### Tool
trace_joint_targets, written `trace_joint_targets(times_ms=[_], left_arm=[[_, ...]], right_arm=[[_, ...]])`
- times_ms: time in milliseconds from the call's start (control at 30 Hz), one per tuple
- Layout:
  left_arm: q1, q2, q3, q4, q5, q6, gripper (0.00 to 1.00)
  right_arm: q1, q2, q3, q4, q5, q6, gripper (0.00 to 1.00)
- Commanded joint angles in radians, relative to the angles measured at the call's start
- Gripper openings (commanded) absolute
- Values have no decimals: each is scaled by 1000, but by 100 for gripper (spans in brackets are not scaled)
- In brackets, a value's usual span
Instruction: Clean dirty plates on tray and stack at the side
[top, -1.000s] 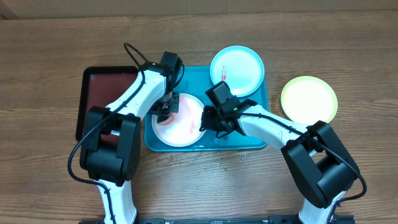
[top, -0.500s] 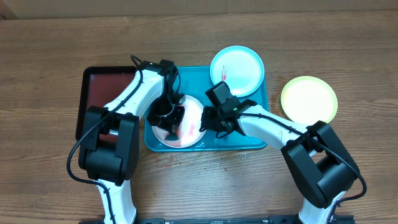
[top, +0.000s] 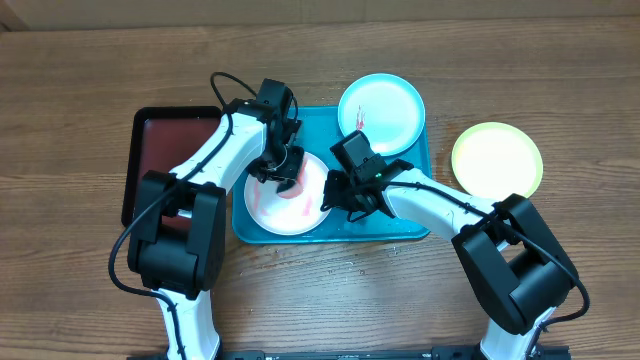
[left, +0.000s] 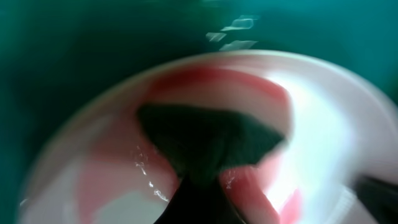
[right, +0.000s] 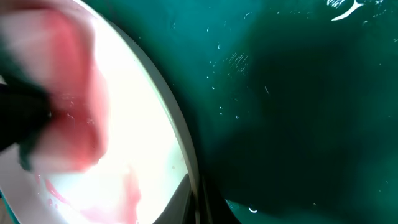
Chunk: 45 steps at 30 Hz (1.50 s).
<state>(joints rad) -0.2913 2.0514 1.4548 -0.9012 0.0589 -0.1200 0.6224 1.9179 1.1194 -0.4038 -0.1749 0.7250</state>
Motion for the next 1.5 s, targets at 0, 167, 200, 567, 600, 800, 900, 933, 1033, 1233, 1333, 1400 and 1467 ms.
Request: trace_joint_targets(times_ms=[0,167,200,567,600,800,900,933,1033,1233,1333,1400,1467], left_arm=[[13,5,0,-46,-432,-259,4],[21,5,122,-238,-485,-360,4],[24,5,164,-274,-480,-360,4],[25,5,528,-482,-307,-286,4],[25,5,528,-480,-294,-286,4],[23,6,482,-458,-274,-288,4],[23,6,456,-443,-274,-288,4],[23,6,445,-435,-272,-288,4],[23,6,414,-414,-246,-288,4],[23,6,379,-380,-160,-287,4],[21,6,375,-376,-154,-287,4],[21,6,375,-374,-150,-287,4],[20,6,375,-372,-150,-287,4]], right_arm=[[-3,11,8,-2,9,0,4],[-3,11,8,-2,9,0,4],[-3,11,8,-2,9,0,4],[-3,-34,22,-56,5,-8,4],[-3,-48,32,-74,8,-33,4],[13,-135,75,-227,169,-72,4],[36,-193,76,-300,307,-72,4],[44,-209,76,-320,346,-72,4],[78,-266,76,-389,491,-71,4],[163,-341,87,-504,759,-66,4],[211,-351,111,-565,880,-60,4],[241,-351,131,-600,956,-61,4],[267,-351,143,-618,1017,-61,4]])
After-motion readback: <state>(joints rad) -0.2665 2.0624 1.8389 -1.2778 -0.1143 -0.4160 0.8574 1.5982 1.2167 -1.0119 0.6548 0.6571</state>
